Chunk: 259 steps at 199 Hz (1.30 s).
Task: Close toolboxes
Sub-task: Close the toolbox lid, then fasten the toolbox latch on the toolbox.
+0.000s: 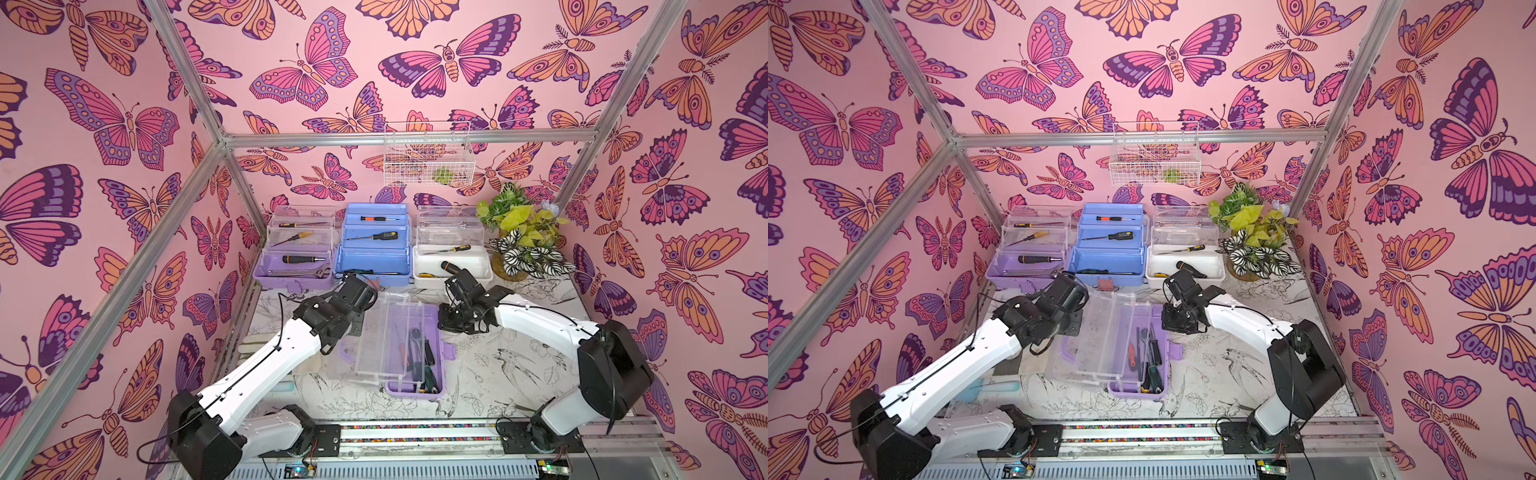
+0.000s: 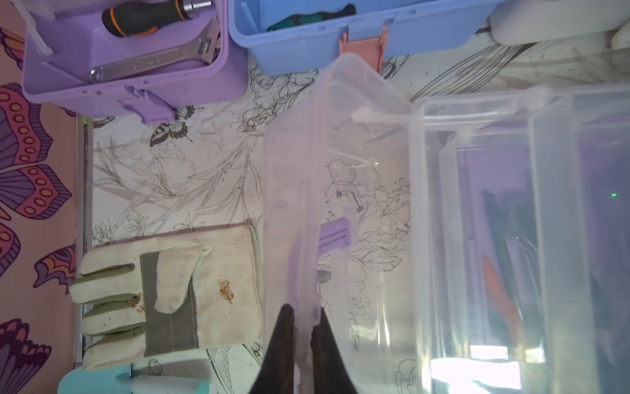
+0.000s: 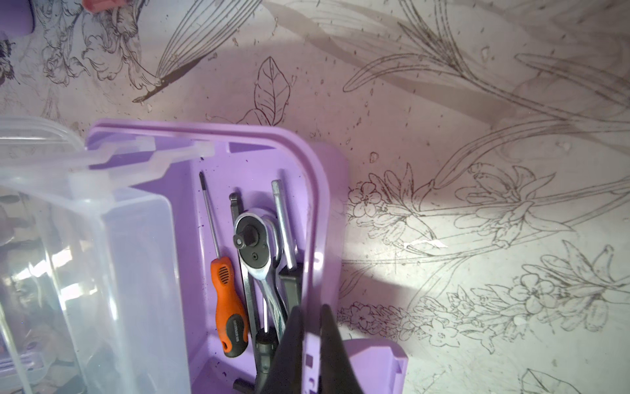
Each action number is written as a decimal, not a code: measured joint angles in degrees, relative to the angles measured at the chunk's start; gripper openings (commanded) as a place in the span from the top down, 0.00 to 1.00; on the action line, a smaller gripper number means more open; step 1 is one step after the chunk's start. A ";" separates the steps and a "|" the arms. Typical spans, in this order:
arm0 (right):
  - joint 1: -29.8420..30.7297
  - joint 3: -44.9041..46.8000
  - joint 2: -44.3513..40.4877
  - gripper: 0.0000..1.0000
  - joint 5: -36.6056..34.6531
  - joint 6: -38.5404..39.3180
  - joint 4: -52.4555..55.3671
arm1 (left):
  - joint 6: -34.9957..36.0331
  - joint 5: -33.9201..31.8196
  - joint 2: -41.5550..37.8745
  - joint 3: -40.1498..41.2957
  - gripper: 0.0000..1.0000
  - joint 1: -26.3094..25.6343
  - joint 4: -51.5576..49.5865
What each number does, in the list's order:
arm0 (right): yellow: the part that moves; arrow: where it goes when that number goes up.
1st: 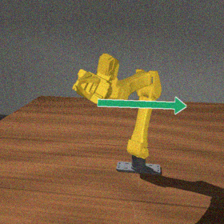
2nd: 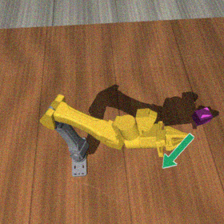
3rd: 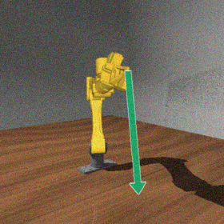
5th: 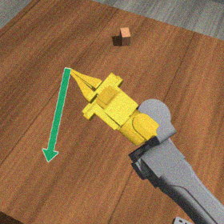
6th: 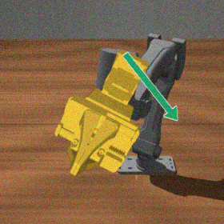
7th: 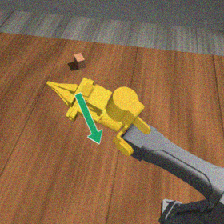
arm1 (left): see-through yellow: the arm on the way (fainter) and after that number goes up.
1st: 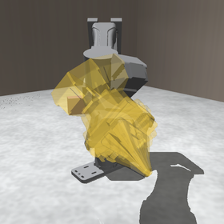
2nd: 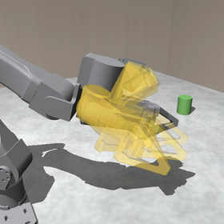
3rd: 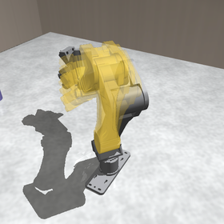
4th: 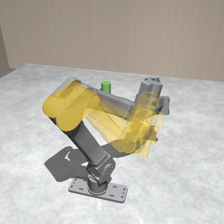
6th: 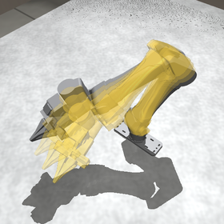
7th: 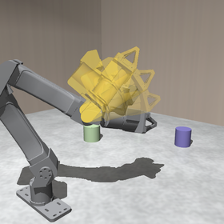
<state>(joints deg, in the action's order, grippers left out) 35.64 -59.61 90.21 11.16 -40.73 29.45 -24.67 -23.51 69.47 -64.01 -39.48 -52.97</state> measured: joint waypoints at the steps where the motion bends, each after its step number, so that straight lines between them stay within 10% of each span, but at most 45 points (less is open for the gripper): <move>1: 0.00 0.00 0.00 1.00 0.00 0.00 -0.04 | -0.09 -0.07 0.02 -0.17 0.77 -0.20 0.11; 35: 0.15 0.15 0.76 0.99 1.27 -0.44 -3.13 | -0.44 4.74 -0.39 -3.06 0.48 -6.43 5.62; 217: -8.66 11.63 -10.82 0.88 10.73 0.28 -8.68 | -3.69 21.33 8.44 -4.13 0.30 -13.03 22.84; 259: -8.83 12.22 -11.13 0.88 10.05 1.75 -7.04 | -4.92 17.57 6.82 0.04 0.02 -10.16 20.39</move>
<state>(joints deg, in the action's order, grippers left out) 26.81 -47.40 79.09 21.21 -38.98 22.41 -29.58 -5.93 76.29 -63.96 -49.65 -32.58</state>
